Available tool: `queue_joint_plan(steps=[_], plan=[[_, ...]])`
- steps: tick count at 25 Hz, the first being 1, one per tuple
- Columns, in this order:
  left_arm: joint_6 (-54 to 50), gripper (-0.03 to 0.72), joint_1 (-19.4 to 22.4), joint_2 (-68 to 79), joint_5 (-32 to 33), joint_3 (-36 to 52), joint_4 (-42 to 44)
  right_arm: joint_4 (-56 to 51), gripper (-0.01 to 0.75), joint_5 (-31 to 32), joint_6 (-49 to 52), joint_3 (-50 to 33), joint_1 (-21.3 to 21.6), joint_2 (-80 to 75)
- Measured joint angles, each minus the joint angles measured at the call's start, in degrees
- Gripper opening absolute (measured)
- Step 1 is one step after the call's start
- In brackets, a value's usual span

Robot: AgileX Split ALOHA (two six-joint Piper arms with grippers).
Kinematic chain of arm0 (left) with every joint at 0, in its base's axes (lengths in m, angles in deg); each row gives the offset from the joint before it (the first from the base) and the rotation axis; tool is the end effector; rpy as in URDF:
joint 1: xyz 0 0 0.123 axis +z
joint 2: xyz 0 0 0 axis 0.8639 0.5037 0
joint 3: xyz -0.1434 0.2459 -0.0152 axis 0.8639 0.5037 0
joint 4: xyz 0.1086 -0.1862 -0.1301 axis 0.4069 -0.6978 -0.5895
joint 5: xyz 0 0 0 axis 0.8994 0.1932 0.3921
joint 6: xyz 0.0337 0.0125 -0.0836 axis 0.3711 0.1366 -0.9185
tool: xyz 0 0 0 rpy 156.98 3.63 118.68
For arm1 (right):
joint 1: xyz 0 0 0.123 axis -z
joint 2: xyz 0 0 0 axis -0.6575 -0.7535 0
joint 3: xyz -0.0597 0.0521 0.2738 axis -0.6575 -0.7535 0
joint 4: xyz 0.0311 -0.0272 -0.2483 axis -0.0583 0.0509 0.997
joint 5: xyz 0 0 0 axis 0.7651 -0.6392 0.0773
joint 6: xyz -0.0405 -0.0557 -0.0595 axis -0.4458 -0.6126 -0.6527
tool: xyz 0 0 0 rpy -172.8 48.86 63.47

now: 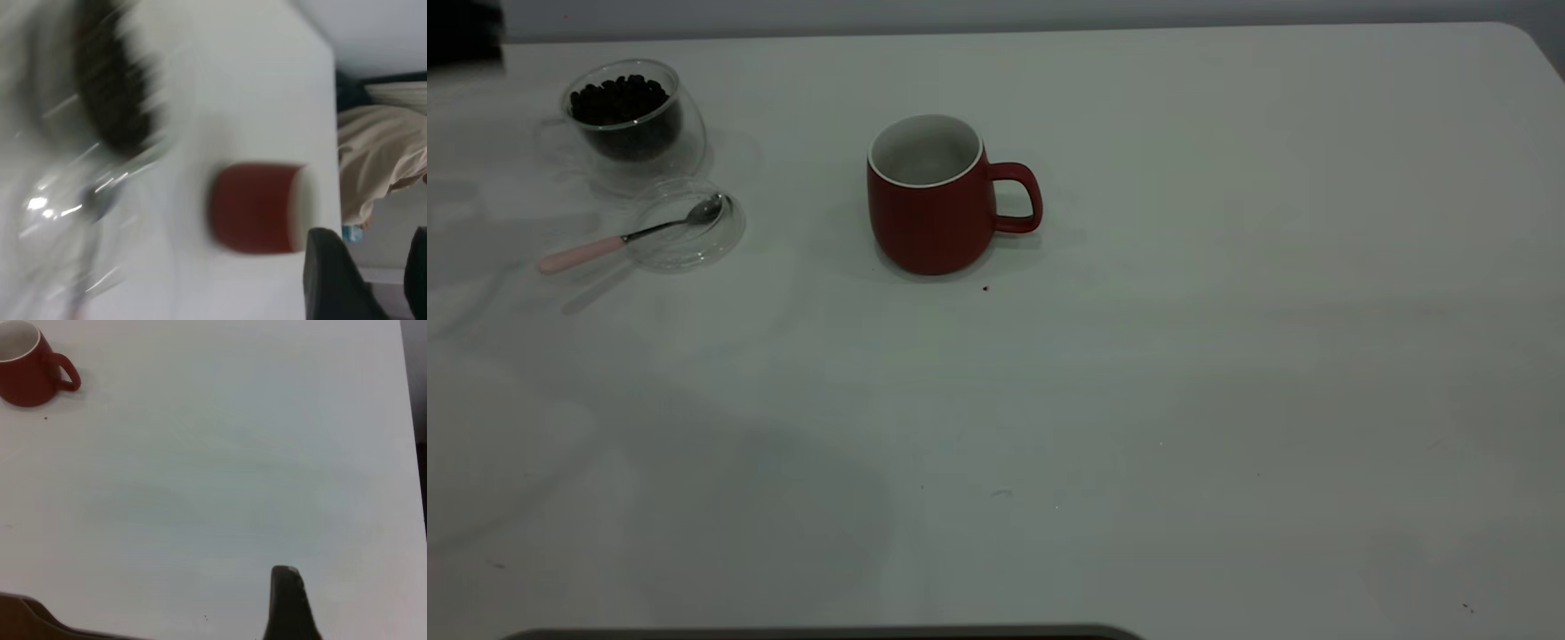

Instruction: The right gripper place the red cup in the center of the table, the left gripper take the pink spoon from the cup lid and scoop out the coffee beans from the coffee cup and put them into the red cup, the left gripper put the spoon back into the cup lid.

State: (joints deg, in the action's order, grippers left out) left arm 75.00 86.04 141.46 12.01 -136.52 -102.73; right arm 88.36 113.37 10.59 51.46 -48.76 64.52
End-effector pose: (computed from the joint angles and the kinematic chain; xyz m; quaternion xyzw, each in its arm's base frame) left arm 0.4208 0.1192 0.1217 -0.0939 0.8511 -0.4493 0.2547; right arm -0.0008 0.0005 0.2642 -0.0706 0.8799 0.0287 0.4690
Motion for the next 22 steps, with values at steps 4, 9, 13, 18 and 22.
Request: queue_joint_plan(steps=[4, 9, 13, 18, 22], plan=[[-4.5, 0.33, -2.94, -13.75, 1.08, 0.0, 5.93, 0.0, 0.534, 0.0, 0.0, 0.0, 0.0, 0.0], [-17.42, 0.33, -10.04, -30.71, 1.66, 0.0, 24.18, 0.0, 0.534, 0.0, 0.0, 0.0, 0.0, 0.0], [-32.21, 0.33, -17.73, -40.25, 1.71, 0.31, 41.94, 0.0, 0.534, 0.0, 0.0, 0.0, 0.0, 0.0], [-47.62, 0.33, -27.37, -50.17, 1.71, 7.88, 59.44, 0.0, 0.534, 0.0, 0.0, 0.0, 0.0, 0.0], [-55.22, 0.33, -33.3, -58.53, 1.71, 20.87, 67.96, 0.0, 0.534, 0.0, 0.0, 0.0, 0.0, 0.0]])
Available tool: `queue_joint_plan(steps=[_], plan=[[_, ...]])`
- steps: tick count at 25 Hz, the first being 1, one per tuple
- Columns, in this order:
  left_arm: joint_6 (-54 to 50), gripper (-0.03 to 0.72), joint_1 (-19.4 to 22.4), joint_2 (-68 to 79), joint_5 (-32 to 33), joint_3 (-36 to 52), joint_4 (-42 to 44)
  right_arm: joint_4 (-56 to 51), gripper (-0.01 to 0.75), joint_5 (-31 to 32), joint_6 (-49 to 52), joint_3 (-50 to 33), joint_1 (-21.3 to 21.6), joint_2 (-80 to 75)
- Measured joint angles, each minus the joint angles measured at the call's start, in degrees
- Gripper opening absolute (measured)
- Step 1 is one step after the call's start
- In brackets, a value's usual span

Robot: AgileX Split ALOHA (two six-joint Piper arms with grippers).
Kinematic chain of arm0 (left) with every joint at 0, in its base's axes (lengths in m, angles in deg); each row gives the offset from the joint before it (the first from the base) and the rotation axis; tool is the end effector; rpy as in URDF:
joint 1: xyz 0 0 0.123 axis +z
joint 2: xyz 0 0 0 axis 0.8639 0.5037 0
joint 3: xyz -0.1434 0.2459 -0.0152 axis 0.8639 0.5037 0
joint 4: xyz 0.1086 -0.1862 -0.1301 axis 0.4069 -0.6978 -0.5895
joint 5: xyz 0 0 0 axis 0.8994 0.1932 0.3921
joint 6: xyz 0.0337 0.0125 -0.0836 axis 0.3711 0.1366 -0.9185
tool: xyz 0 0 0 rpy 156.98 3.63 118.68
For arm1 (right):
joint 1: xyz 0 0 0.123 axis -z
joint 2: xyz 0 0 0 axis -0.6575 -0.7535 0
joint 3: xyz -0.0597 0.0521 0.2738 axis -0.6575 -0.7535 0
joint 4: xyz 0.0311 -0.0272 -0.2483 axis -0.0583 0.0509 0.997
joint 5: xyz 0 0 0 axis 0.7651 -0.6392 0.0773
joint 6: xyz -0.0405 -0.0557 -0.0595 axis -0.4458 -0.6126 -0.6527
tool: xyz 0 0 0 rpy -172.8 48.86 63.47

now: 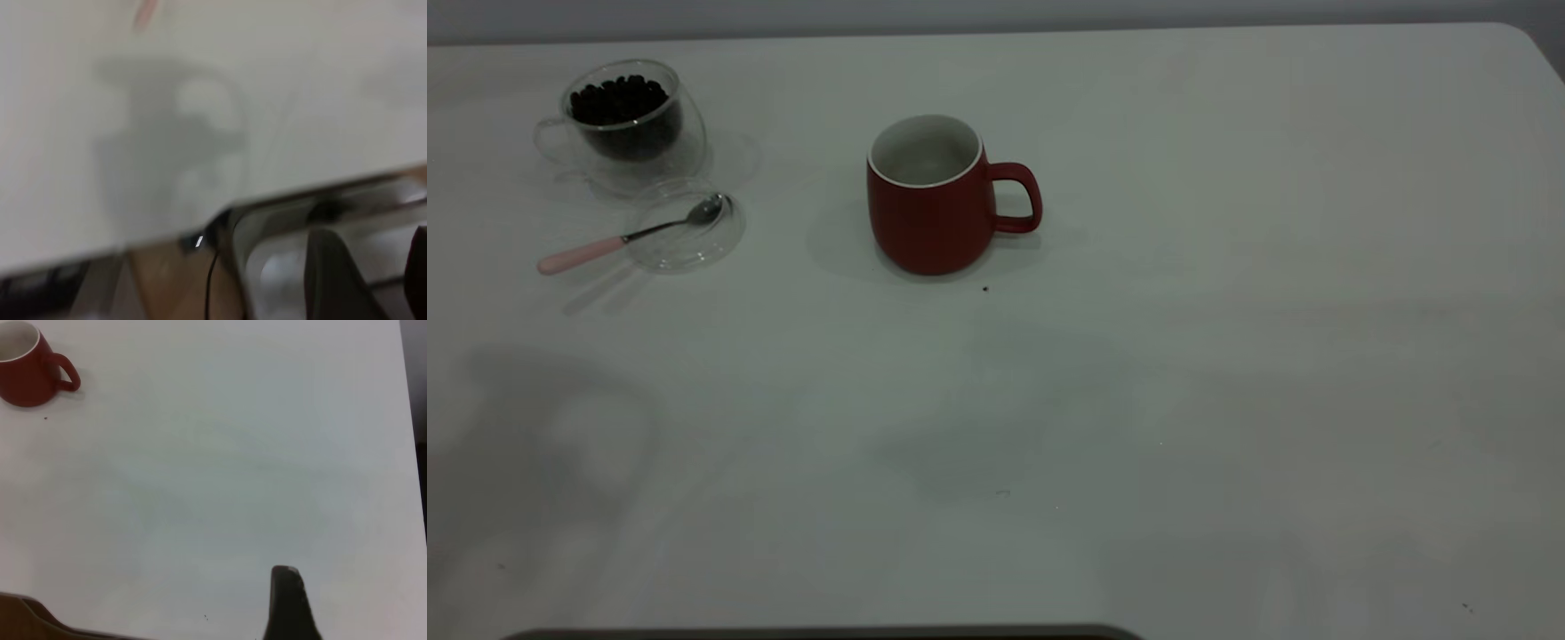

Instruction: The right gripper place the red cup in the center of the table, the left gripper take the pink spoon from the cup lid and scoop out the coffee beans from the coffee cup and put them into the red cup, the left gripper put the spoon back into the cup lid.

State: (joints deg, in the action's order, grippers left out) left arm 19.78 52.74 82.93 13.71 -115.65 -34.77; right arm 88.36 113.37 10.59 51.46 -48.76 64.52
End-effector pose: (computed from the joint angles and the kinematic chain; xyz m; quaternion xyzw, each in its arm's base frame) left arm 0.2292 -0.0367 0.3253 0.0757 0.9814 -0.0544 0.1679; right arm -0.0008 0.0005 0.2642 -0.0706 0.8799 0.0287 0.4690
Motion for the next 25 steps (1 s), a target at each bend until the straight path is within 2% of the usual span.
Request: queue_joint_plan(steps=[6, 12, 22, 25], plan=[[-5.18, 0.33, -1.38, -15.19, -0.93, 20.73, 5.74, 0.0, 0.534, 0.0, 0.0, 0.0, 0.0, 0.0], [-5.24, 0.33, -1.38, -30.22, -4.25, 33.7, 6.31, 0.0, 0.534, 0.0, 0.0, 0.0, 0.0, 0.0], [-3.57, 0.33, -1.32, -54.92, -3.48, 35.83, 6.31, 0.0, 0.534, 0.0, 0.0, 0.0, 0.0, 0.0], [-3.57, 0.33, 1.16, -62.89, -3.08, 35.83, 6.31, 0.0, 0.534, 0.0, 0.0, 0.0, 0.0, 0.0]])
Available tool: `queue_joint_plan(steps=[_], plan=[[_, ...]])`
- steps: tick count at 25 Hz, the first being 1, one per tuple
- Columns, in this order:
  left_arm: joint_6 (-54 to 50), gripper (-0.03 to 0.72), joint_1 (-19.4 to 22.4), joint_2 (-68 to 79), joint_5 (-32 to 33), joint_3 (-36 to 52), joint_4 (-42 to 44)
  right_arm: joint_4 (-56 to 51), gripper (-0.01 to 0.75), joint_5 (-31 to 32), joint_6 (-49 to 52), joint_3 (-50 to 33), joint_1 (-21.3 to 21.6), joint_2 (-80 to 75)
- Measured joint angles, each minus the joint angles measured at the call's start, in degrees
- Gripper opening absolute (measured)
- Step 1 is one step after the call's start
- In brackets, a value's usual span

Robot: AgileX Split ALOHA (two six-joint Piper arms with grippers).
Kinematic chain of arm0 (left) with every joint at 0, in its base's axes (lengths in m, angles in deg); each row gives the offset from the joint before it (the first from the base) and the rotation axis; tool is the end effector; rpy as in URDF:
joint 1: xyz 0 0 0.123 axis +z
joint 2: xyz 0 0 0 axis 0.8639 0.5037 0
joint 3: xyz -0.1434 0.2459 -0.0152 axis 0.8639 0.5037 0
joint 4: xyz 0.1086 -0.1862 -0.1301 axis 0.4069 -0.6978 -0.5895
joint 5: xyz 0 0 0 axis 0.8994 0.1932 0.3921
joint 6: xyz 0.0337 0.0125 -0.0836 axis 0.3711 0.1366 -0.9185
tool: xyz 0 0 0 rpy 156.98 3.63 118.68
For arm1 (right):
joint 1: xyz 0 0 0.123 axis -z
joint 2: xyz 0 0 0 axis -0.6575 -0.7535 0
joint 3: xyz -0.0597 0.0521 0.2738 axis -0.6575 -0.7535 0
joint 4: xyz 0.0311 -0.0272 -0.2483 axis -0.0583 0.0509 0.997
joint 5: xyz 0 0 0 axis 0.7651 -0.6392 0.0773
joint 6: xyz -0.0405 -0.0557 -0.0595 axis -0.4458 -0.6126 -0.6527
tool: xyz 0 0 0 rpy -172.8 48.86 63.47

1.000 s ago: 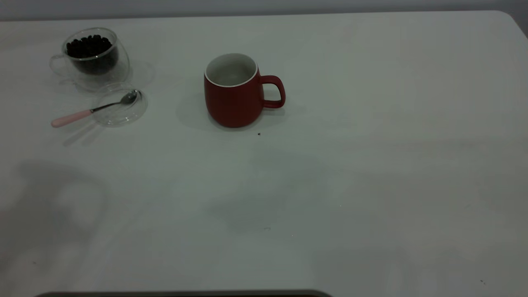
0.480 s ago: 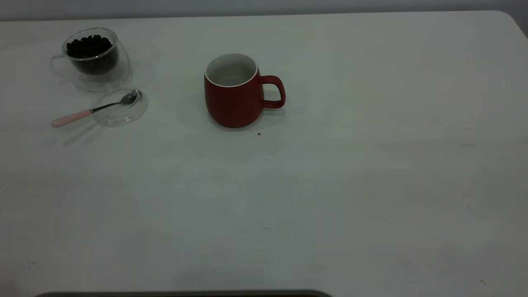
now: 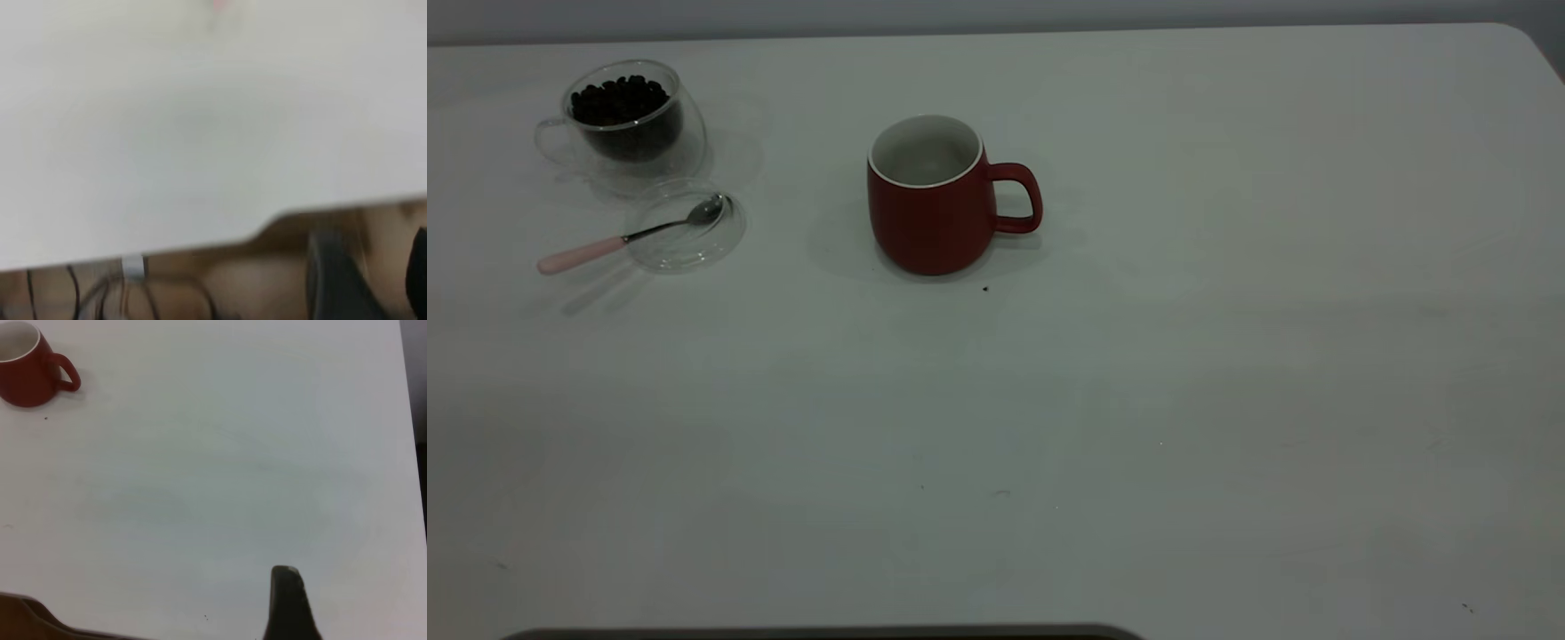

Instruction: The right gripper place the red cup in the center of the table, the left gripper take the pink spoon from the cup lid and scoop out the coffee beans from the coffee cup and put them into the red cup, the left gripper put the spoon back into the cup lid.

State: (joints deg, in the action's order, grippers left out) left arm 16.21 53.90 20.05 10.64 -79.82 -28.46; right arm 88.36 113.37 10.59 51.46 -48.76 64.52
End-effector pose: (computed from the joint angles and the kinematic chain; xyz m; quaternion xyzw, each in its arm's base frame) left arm 0.0176 -0.0010 0.2681 0.0430 0.9065 -0.0180 0.4197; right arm -0.0008 0.0005 0.2642 -0.0706 0.8799 0.0287 0.4690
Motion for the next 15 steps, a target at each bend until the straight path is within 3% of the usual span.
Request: queue_joint_plan(steps=[5, 15], plan=[[0.0, 0.33, 6.66, -9.89, 0.76, 0.0, -0.05, 0.0, 0.534, 0.02, 0.0, 0.0, 0.0, 0.0], [0.43, 0.33, 7.22, -10.22, 0.92, 0.0, -0.58, 0.0, 0.534, 0.02, 0.0, 0.0, 0.0, 0.0]])
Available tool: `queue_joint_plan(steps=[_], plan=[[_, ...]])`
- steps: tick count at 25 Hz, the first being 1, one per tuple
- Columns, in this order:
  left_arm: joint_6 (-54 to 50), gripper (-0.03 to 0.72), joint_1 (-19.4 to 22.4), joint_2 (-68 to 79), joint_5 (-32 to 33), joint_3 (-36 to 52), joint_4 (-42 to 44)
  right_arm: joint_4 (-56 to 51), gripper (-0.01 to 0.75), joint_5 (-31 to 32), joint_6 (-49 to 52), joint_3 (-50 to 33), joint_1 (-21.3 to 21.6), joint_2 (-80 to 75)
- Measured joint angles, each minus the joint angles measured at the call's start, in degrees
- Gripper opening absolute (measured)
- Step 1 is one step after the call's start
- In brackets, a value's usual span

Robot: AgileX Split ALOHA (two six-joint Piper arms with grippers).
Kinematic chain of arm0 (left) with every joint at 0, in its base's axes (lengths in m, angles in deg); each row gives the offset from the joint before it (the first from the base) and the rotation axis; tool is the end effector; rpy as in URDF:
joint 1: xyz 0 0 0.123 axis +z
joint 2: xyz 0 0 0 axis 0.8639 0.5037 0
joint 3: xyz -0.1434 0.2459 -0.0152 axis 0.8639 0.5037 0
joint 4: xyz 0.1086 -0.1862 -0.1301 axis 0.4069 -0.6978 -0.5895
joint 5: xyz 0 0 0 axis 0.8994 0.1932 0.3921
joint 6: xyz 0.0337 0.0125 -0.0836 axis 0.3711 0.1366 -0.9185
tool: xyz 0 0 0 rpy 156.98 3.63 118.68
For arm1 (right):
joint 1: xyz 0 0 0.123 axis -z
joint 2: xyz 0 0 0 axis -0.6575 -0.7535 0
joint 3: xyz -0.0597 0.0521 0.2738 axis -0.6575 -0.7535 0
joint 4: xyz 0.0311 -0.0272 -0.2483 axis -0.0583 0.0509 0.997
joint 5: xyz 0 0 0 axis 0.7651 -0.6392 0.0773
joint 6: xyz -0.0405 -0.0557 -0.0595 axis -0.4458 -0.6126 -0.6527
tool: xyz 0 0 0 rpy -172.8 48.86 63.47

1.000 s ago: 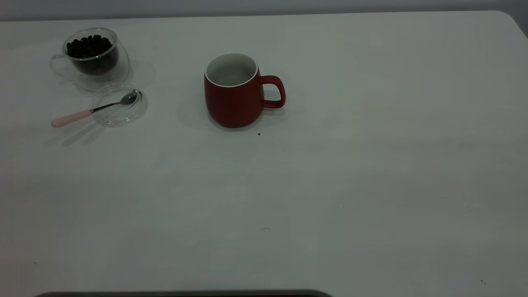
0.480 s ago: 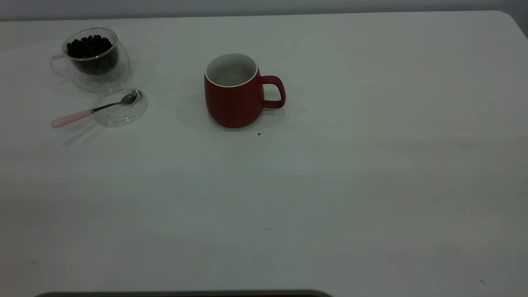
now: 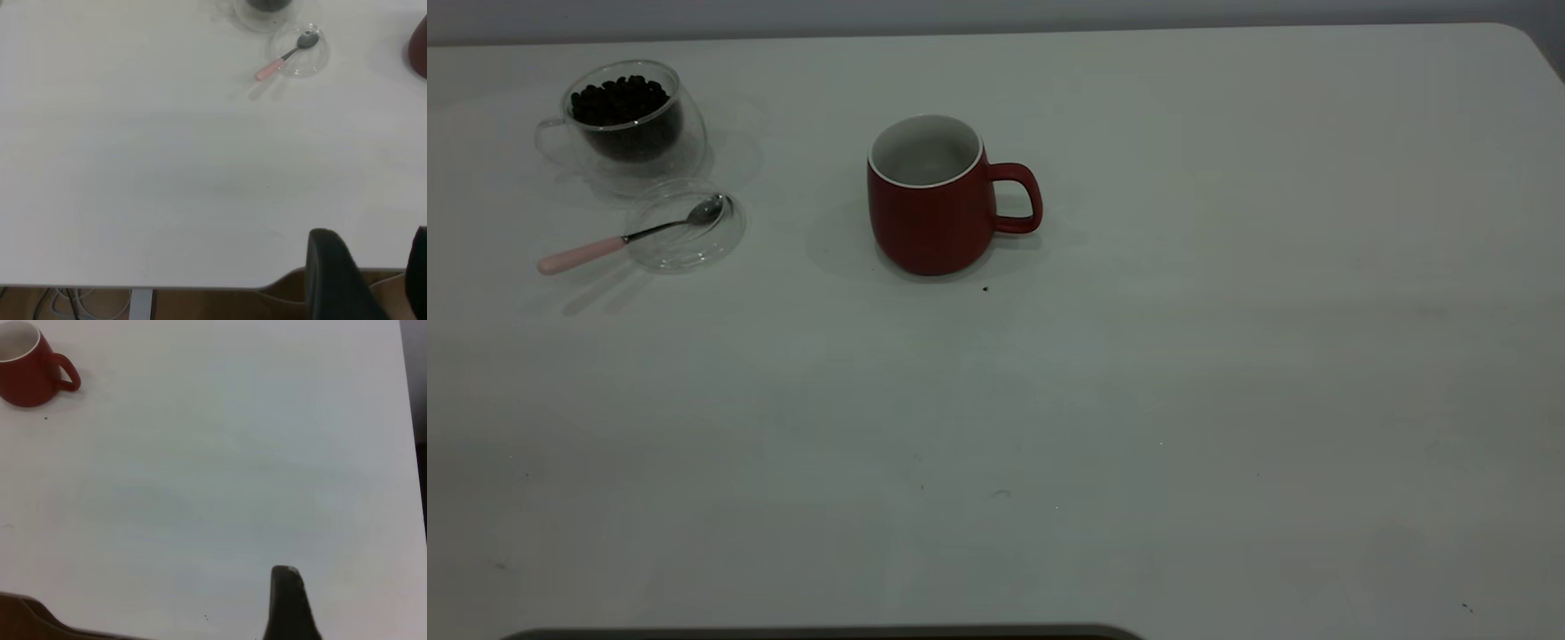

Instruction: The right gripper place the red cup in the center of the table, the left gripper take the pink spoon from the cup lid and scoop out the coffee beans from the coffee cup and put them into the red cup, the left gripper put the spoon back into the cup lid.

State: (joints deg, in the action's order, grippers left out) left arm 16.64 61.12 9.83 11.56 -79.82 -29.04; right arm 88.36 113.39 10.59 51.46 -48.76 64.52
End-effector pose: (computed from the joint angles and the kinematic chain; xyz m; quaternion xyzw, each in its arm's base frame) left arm -0.0091 -0.0003 0.2677 -0.0104 0.8704 0.0058 0.4922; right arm -0.0008 0.0005 0.2642 -0.0706 0.8800 0.0287 0.4689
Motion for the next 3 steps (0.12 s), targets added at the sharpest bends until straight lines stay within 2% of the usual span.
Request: queue_joint_plan(steps=[3], plan=[[0.0, 0.33, 0.0, 0.0, 0.0, 0.0, 0.0, 0.0, 0.534, 0.0, 0.0, 0.0, 0.0, 0.0]])
